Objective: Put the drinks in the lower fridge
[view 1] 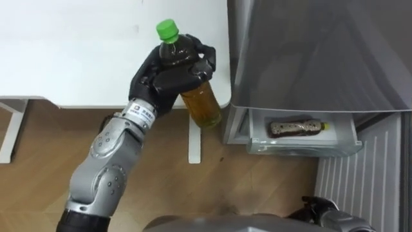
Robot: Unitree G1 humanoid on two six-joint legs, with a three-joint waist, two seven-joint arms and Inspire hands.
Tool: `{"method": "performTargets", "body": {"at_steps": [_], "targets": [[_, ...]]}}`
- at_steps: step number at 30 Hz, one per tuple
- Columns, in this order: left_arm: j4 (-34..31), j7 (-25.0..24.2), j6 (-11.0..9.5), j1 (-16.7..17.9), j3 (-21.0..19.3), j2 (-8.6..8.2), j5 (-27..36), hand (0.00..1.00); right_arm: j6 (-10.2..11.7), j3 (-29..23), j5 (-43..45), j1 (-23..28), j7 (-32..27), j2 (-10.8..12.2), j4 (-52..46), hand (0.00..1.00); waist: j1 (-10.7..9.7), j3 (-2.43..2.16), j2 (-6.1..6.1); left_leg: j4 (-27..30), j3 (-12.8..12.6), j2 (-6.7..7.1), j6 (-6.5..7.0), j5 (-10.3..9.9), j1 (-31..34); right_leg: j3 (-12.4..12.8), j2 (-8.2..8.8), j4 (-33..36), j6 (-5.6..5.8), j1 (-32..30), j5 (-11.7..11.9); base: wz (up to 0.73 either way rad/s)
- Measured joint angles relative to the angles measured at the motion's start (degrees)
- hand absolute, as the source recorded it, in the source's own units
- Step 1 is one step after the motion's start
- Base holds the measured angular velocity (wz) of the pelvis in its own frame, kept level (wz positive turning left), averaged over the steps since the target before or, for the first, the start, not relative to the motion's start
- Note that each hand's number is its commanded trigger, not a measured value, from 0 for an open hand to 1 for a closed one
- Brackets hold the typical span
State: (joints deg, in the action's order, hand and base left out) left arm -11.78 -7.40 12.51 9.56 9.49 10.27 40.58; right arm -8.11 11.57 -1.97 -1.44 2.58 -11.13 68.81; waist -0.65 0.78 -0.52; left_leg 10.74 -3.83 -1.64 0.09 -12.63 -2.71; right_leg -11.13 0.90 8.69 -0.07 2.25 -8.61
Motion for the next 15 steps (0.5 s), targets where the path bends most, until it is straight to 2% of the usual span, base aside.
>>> {"method": "performTargets", "body": {"at_steps": [4,9,15], "targets": [[3.1,-0.3,0.1,0.4,0.0,-0.14,1.9,1.00,0.1,0.8,-0.1,-1.4,0.1,1.3,-0.1,0.00,0.8,0.17,-0.30,0.3,0.8,0.10,0.00,0.0,0.0,-0.6,0.06,-0.1,0.01,0.7,0.0,0.12],[6.8,-0.3,0.1,0.4,-0.1,-0.03,2.2,1.00,0.0,0.8,-0.4,-1.7,1.3,2.3,-1.6,0.00,1.5,0.14,-0.33,1.0,1.5,0.31,-0.01,0.0,0.6,-1.5,0.30,-0.1,-0.02,0.8,-0.2,0.11],[7.7,-0.7,0.1,0.6,-0.2,-0.16,2.2,1.00,0.0,0.7,-2.3,-1.5,5.4,2.5,-7.8,0.00,1.8,-0.22,-0.82,2.2,2.5,0.62,0.01,0.0,1.2,-2.1,0.62,0.1,0.04,1.0,-0.4,0.09]]}}
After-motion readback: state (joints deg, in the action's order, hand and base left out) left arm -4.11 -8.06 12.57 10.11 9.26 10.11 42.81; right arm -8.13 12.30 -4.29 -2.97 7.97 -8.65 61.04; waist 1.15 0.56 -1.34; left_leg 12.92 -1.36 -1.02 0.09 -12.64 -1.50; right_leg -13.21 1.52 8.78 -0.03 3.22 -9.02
